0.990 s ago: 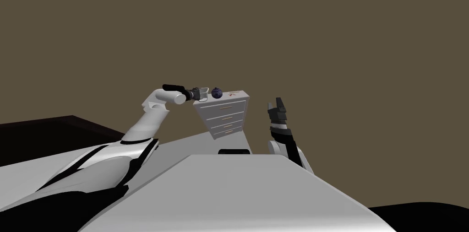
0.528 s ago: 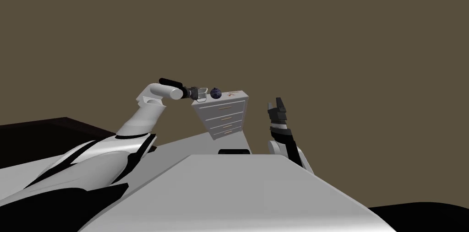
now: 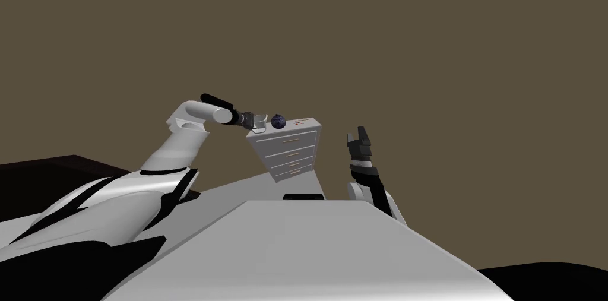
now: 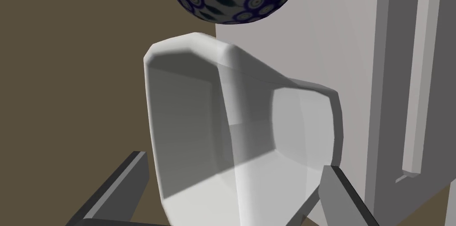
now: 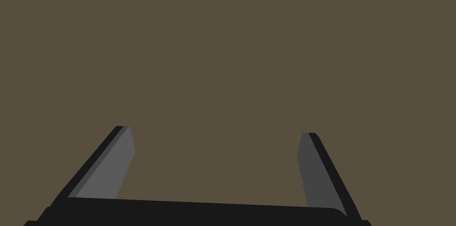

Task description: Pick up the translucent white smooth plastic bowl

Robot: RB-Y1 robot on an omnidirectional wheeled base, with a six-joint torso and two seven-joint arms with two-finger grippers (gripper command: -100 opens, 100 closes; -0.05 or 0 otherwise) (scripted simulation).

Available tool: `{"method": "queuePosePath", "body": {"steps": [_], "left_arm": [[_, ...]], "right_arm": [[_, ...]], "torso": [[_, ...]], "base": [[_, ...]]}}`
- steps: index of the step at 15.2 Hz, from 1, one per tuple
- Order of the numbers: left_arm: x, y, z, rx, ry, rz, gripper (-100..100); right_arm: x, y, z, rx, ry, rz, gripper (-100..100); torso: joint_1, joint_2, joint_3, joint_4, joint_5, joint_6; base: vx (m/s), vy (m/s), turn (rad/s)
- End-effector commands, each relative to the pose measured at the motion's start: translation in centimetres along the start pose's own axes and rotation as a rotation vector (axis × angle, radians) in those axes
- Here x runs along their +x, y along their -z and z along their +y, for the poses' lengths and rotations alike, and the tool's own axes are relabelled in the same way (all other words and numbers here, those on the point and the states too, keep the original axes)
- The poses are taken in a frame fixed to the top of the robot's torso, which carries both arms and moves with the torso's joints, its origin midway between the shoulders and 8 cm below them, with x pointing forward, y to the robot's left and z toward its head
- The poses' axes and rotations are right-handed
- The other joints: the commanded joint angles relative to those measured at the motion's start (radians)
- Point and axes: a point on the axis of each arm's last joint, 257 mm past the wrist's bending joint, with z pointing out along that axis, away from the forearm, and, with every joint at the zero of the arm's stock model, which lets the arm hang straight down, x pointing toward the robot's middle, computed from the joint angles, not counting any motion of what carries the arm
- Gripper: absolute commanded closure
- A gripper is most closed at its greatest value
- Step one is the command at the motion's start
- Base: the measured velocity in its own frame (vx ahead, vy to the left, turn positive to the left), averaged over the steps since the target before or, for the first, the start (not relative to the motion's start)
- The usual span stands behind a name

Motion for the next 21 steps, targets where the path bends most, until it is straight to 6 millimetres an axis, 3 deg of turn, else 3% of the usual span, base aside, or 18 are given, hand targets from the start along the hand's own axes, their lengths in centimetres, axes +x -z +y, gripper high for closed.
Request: {"method": "queuePosePath", "body": {"steps": [1,10,21], "left_arm": [[-0.5,0.8,-0.5,-0.030,0.019,-0.009,-100],[-2.1,2.6,0.8,-0.157,0.055,-0.049,-100],[-4.1,6.4,2.1,-0.322,0.113,-0.103,-100]], "right_arm": [[0.0,0.0,0.0,0.000,0.000,0.000,0],[0.0,0.0,0.0,0.000,0.000,0.000,0],[0.0,0.0,0.0,0.000,0.000,0.000,0]], "torso": [[0.000,0.000,0.000,0.000,0.000,0.000],[0.000,-0.001,-0.001,0.000,0.000,0.000],[0.000,-0.001,-0.001,0.000,0.000,0.000]], "base": [[0.018,-0.010,-0.029],[0.026,-0.007,-0.024],[0.029,-0.004,-0.026]]}}
